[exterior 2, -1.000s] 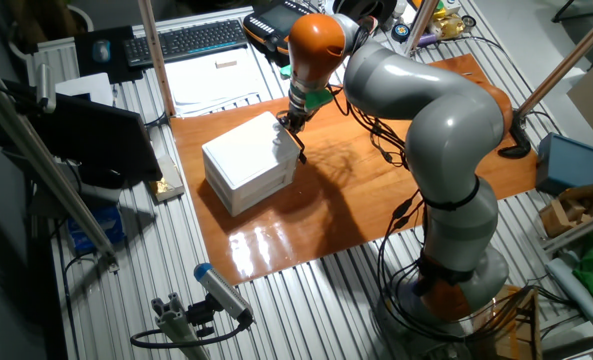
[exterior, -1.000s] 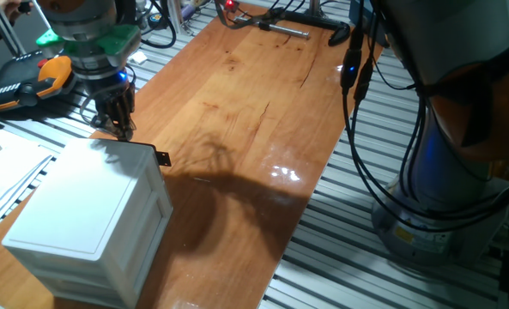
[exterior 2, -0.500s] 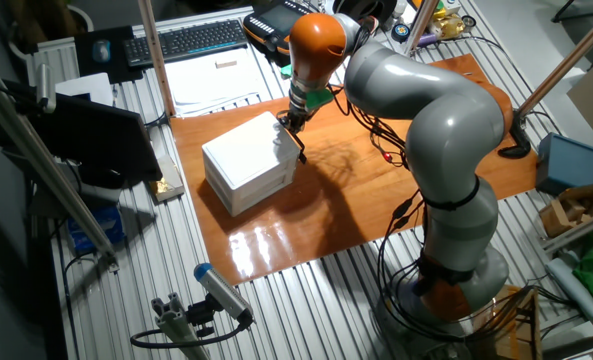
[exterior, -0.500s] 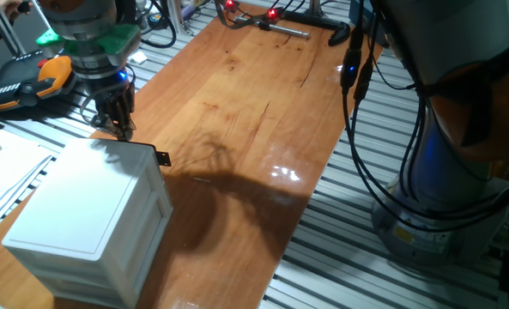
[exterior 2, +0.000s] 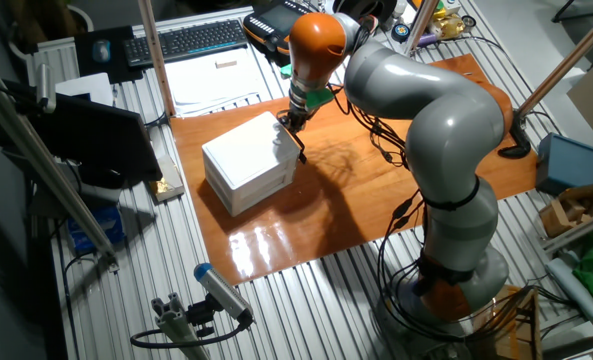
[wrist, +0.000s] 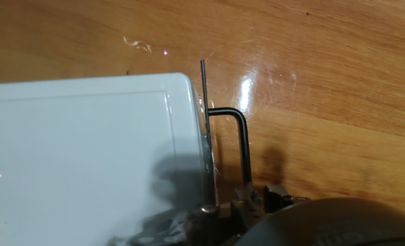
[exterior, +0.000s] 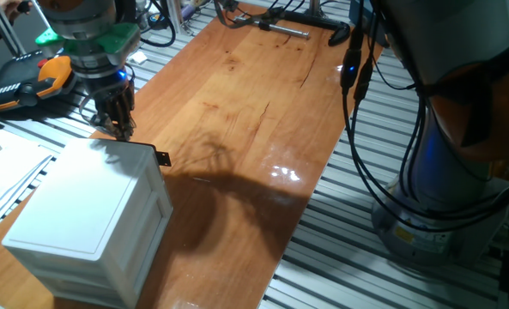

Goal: Grasp the handle and open the drawer

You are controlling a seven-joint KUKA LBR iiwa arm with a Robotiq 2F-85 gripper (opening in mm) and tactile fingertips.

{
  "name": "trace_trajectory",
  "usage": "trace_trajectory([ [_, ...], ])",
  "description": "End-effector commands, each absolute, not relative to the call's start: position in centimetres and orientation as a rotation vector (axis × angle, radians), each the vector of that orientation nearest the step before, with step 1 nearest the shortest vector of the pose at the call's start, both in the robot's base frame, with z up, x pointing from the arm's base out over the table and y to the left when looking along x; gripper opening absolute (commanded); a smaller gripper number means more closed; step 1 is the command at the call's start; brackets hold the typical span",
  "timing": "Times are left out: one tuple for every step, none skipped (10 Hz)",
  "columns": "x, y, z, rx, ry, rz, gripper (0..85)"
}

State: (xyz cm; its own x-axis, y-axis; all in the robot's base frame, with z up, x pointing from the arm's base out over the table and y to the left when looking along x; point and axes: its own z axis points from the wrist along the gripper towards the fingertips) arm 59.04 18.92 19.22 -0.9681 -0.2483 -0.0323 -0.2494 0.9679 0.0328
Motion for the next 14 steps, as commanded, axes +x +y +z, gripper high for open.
trace_trajectory([
  [59.04,18.95,19.21,-0.391,3.089,0.055,18.7],
  [59.05,19.02,19.16,-0.388,3.089,0.055,19.0],
  [59.05,19.08,19.12,-0.384,3.089,0.060,19.7],
  [59.11,19.14,19.07,-0.379,3.088,0.062,21.7],
  [59.19,19.15,18.92,-0.379,3.088,0.066,22.0],
  [59.24,19.15,18.82,-0.378,3.087,0.069,22.3],
  [59.26,19.15,18.80,-0.381,3.087,0.069,21.3],
  [59.29,19.15,18.74,-0.383,3.087,0.069,21.3],
  [59.32,19.14,18.68,-0.383,3.087,0.066,21.3],
  [59.35,19.14,18.60,-0.385,3.085,0.066,21.3],
  [59.37,19.15,18.52,-0.385,3.083,0.068,21.3],
  [59.41,19.16,18.43,-0.385,3.083,0.070,21.3],
  [59.44,19.18,18.36,-0.385,3.083,0.073,21.3],
  [59.45,19.19,18.32,-0.385,3.083,0.075,21.3],
])
